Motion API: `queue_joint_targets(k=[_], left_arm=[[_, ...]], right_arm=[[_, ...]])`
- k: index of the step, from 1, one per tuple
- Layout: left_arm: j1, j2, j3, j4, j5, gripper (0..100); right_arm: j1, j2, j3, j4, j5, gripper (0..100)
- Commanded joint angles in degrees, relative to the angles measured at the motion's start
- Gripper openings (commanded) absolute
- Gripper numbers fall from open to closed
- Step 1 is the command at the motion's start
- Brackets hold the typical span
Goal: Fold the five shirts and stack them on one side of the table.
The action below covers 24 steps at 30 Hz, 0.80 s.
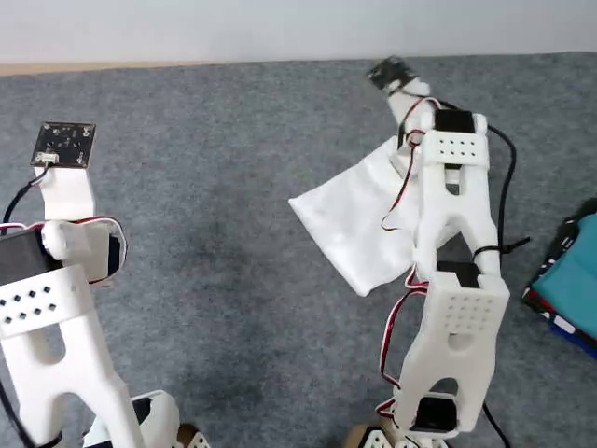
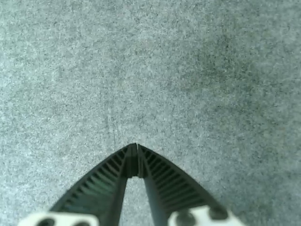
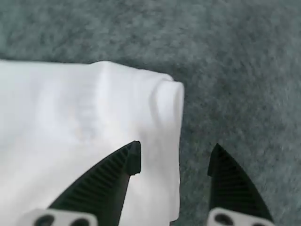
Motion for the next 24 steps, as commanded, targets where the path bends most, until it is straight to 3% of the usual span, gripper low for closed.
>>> queue_joint_targets(k=[1,10,18,24], left_arm=[[-0.35,-0.09,-0.22,0.53,-0.35,1],[-0.18,-0.18,-0.22,0.53,-0.35,1],[-0.18,-0.35,-0.22,0.79,-0.35,1],[-0.18,-0.35,-0.22,0.79,-0.35,1]], right_arm=[[0.48,-6.55,-3.16,3.21,-11.87,24.0],[0.31,-13.85,-3.16,17.54,-27.08,22.8],[-0.4,-22.37,-3.16,27.91,-36.92,0.6],[-1.71,-27.03,-0.26,32.4,-48.18,0.9]])
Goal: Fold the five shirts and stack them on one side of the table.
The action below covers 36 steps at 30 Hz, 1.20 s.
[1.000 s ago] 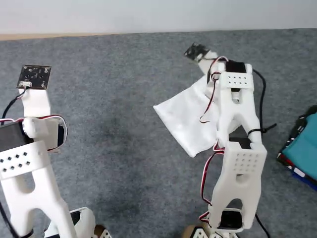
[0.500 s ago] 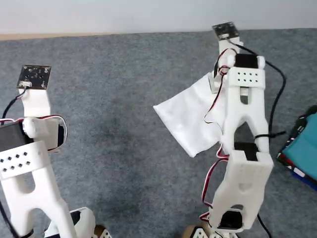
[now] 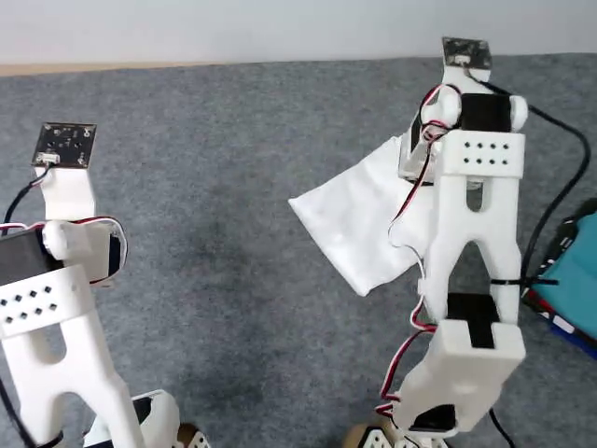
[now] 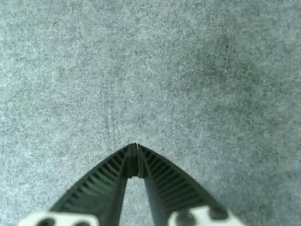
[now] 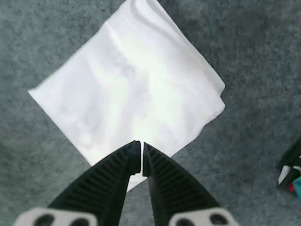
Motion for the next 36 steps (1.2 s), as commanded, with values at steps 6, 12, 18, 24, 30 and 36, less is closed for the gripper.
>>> queue_joint_targets(k=[6,12,18,24,30,36], left_arm=[[-0.18,-0.35,-0.22,0.88,-0.35,1],[-0.26,-0.35,-0.31,0.88,-0.35,1],[-0.26,-0.35,-0.31,0.88,-0.44,1],[-0.26,-0.35,-0.31,0.88,-0.44,1],[-0.18,-0.35,0.4,0.88,-0.44,1],[-0.44,-0.35,2.24,0.88,-0.44,1]], right_arm=[[-0.13,-6.55,6.95,1.71,-24.44,0.9],[0.48,-0.84,15.38,-8.57,-32.0,0.9],[1.63,5.41,17.85,-14.55,-31.21,0.9],[-1.01,8.66,17.85,-14.46,-32.97,14.7],[-2.24,10.59,17.76,-15.96,-35.34,25.1],[-3.12,12.44,17.76,-18.24,-35.43,25.8]])
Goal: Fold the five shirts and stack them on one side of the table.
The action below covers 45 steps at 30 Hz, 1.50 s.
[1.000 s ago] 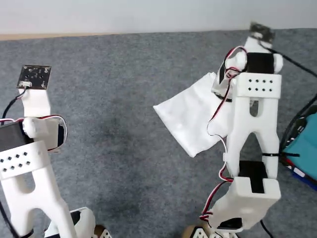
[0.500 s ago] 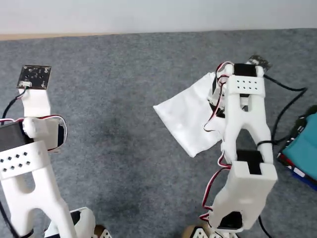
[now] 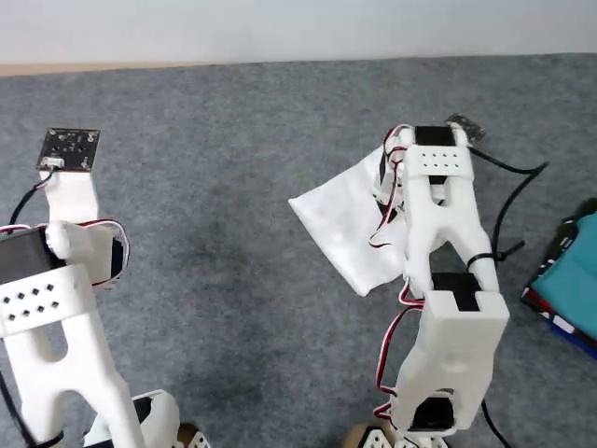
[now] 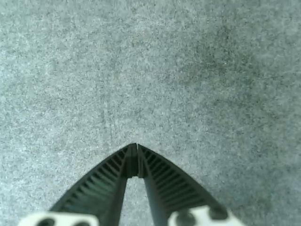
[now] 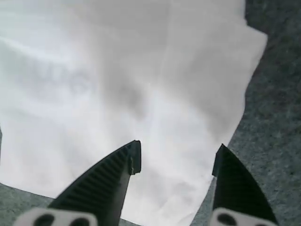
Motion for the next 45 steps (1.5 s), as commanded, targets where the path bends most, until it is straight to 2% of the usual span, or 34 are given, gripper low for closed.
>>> queue_joint_targets(k=[1,7,16,23,37,45], left_arm=[[-0.44,-0.35,-0.04,0.88,-0.44,1],[-0.26,-0.35,-0.04,0.79,-0.44,1],[-0.35,-0.35,-0.04,0.53,-0.44,1],[-0.26,-0.35,-0.04,0.53,-0.44,1],[-0.44,-0.35,-0.04,0.79,-0.44,1],[-0.44,-0.35,-0.04,0.79,-0.44,1]], right_arm=[[-0.4,0.31,-0.44,-1.98,-0.62,25.8],[-0.22,3.56,-0.44,-5.49,-0.62,25.8],[-0.48,1.01,-0.53,0.48,-0.18,26.4],[-0.48,-0.4,-0.44,2.86,-0.18,36.5],[-1.71,6.64,-0.35,-12.53,-0.53,37.4],[-1.71,13.05,-0.53,-15.34,-0.62,37.3]])
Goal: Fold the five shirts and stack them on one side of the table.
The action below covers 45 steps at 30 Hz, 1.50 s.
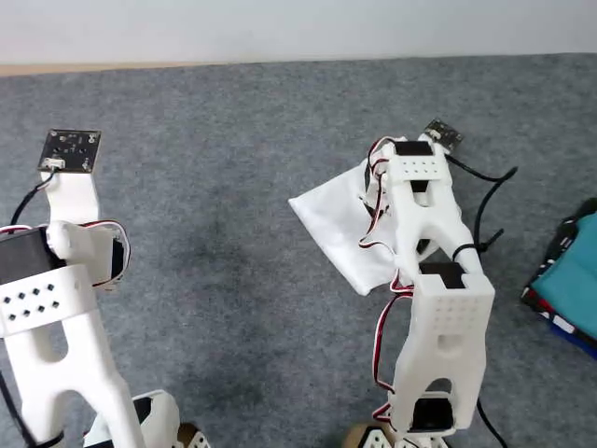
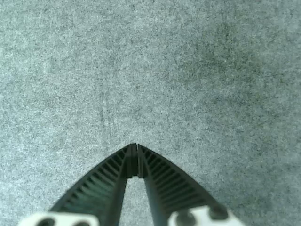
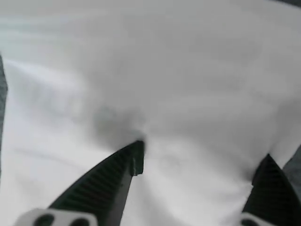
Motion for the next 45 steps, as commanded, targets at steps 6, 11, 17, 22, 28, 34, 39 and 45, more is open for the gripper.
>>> queue_joint_targets(k=[6,11,17,22,28,34,39,45], left_arm=[[-0.44,-0.35,-0.22,0.44,-0.44,1],[-0.44,-0.35,-0.22,0.44,-0.53,1],[-0.44,-0.35,-0.22,0.35,-0.53,1],[-0.44,-0.35,-0.31,0.35,-2.99,1],[-0.44,-0.35,-0.48,0.35,-3.6,1],[-0.53,-0.35,-0.57,0.35,-3.6,1],[-0.53,-0.18,-0.31,0.35,-3.6,1],[-0.53,0.0,-0.31,0.26,-3.6,1]], right_arm=[[-0.4,5.23,-4.57,-0.04,-0.26,35.7],[-0.31,9.36,-10.99,4.7,-0.18,15.4],[-0.04,13.85,-19.25,10.33,0.09,1.2],[0.04,13.14,-24.97,18.33,6.68,0.9],[2.86,8.4,-33.76,29.76,12.92,0.9],[10.33,1.1,-36.57,32.84,20.13,0.9],[14.81,-6.99,-36.66,32.75,29.19,0.9],[19.56,-16.48,-36.66,32.84,34.81,0.9]])
